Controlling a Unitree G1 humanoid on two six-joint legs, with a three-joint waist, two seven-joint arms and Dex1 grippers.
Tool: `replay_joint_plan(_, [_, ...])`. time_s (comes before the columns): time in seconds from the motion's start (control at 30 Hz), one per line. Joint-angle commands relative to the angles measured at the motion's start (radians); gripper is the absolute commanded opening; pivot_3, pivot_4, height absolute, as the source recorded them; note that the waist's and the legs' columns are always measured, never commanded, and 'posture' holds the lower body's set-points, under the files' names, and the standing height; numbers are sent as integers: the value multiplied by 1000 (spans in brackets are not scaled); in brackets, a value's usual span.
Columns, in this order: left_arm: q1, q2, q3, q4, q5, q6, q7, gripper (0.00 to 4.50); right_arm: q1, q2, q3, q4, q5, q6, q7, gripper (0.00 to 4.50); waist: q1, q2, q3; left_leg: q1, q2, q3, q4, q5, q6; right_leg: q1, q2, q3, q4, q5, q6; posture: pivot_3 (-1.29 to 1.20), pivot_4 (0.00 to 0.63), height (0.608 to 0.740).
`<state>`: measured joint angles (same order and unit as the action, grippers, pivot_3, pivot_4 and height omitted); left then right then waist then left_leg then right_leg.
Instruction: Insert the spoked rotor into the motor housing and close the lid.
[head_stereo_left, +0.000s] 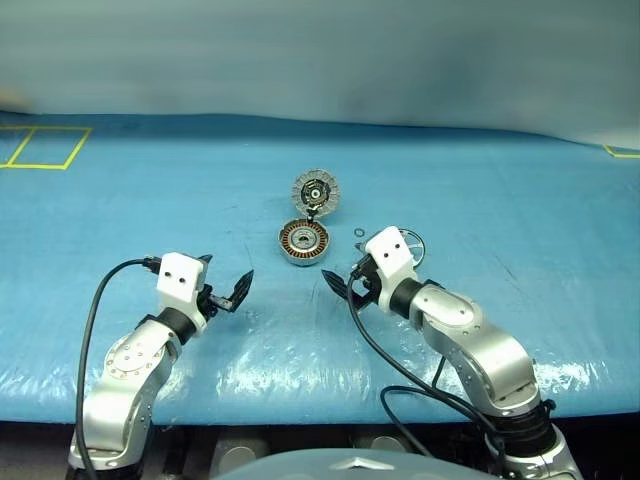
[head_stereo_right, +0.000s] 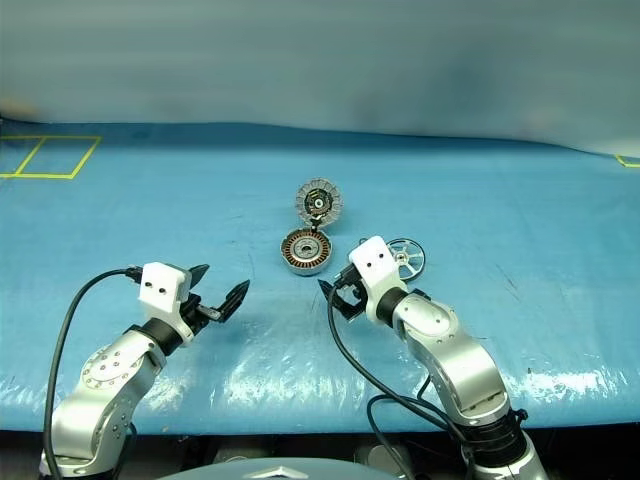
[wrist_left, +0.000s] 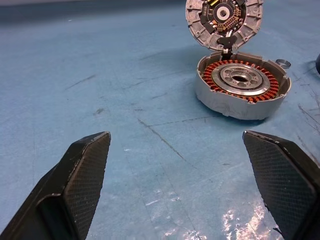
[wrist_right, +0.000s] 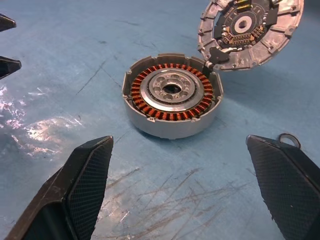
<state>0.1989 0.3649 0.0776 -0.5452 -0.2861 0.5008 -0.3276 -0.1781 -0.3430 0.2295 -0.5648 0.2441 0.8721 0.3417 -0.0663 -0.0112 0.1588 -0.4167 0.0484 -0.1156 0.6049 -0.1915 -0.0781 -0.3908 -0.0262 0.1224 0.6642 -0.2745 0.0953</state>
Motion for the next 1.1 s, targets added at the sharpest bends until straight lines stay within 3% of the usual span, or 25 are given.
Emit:
replay_joint_plan(0.03, [20,-6,17,-61,-4,-15,9,4500,-107,-19,32,2,6,75,28,4476,-2,0,0,0,0,0,0,0,0,0,0,0,0,0,0,0,150,740])
replay_joint_plan(0.23, [32,-15,8,-68,3,-19,16,4500,-340,-57,191,147,-29,171,105,4476,-2,0,0,0,0,0,2,0,0,0,0,0,1,0,-2,0,150,740])
replay_joint_plan(0.53, [55,-27,-6,-86,9,-36,30,4500,-578,19,306,432,-59,176,196,4476,-2,1,0,-1,0,0,1,0,1,-1,0,0,1,4,-1,0,150,740])
replay_joint_plan(0.87, [103,-23,-28,-115,-5,-51,-3,4500,-639,51,359,598,-121,88,279,4476,-3,1,1,-1,0,0,1,-1,1,-2,0,0,1,3,0,0,150,740])
replay_joint_plan(1.1, [138,41,-71,-133,-23,-48,-102,4500,-681,76,387,754,-146,90,359,4476,-11,1,1,0,0,0,1,0,1,-1,0,0,1,2,0,0,150,740])
